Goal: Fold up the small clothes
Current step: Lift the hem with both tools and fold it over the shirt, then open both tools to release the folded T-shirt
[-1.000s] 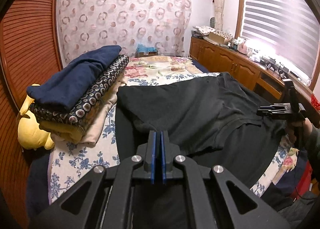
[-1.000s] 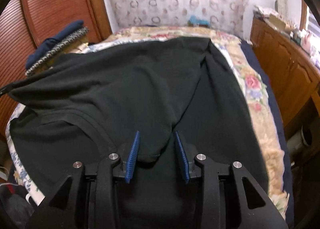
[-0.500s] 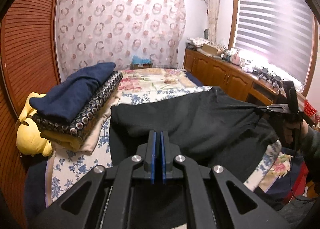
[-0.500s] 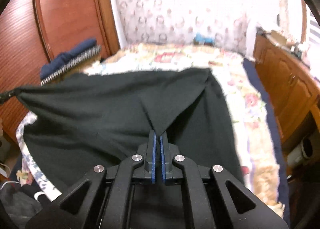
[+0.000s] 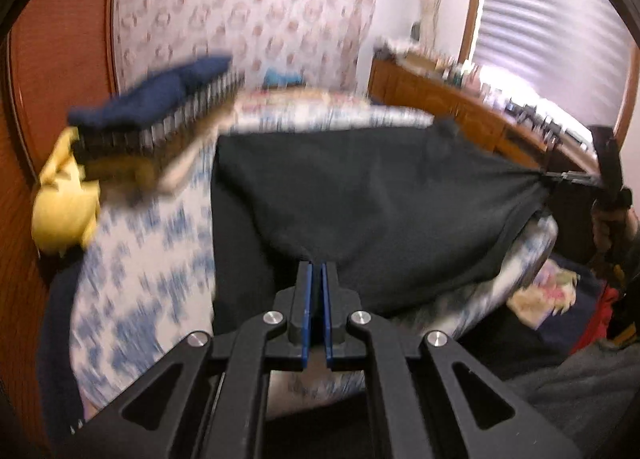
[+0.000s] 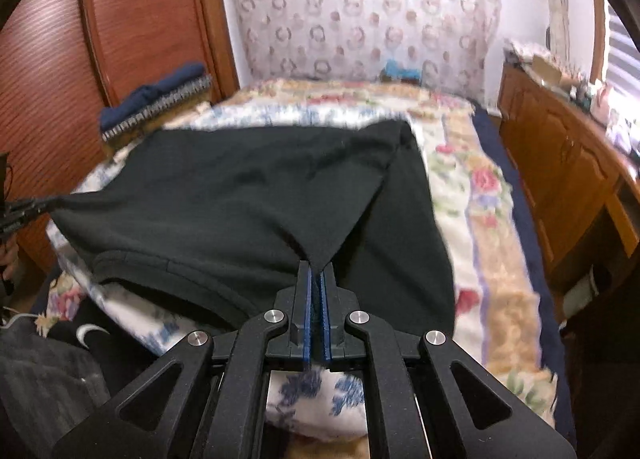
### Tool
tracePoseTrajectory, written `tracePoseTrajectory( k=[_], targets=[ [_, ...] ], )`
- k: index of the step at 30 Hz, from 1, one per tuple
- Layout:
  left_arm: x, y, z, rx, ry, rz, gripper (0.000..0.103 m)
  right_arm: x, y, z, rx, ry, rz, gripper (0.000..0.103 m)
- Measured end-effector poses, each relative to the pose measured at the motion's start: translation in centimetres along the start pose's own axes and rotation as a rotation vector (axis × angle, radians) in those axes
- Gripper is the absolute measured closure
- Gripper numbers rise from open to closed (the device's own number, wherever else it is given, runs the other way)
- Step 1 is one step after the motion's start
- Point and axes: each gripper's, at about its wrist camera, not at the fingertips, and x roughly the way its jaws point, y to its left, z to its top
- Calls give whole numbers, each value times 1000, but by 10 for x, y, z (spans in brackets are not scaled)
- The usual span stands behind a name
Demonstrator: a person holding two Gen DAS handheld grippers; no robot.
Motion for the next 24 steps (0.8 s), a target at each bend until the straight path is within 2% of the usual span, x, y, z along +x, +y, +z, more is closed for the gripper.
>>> tracePoseTrajectory(
  k=[3,8,11,12,15,19,21,24],
  targets=[
    [11,-1,-12,-4,35,15,101,14,2,-11,16,34,3,102],
    [9,0,-13,-19,32,8,98,15,8,-17,7,37,-6,102],
    [7,1,-8,-12,31,8,84,11,10,-18,7,28,-22,97],
    [6,2,-6,-13,30,11,75,10,10,-18,6,24,-33,96],
    [2,6,-2,-20,13,49,59,5,12,-19,1,12,-48,83],
    [7,19,3,-40,16,99,50,-2,20,-15,-13,-19,-59,75],
    [16,28,3,-58,39,119,49,-4,27,-13,-23,-37,-47,72],
    [30,39,-1,-96,83,115,49,-2,39,-9,-39,-62,-22,63]
  ],
)
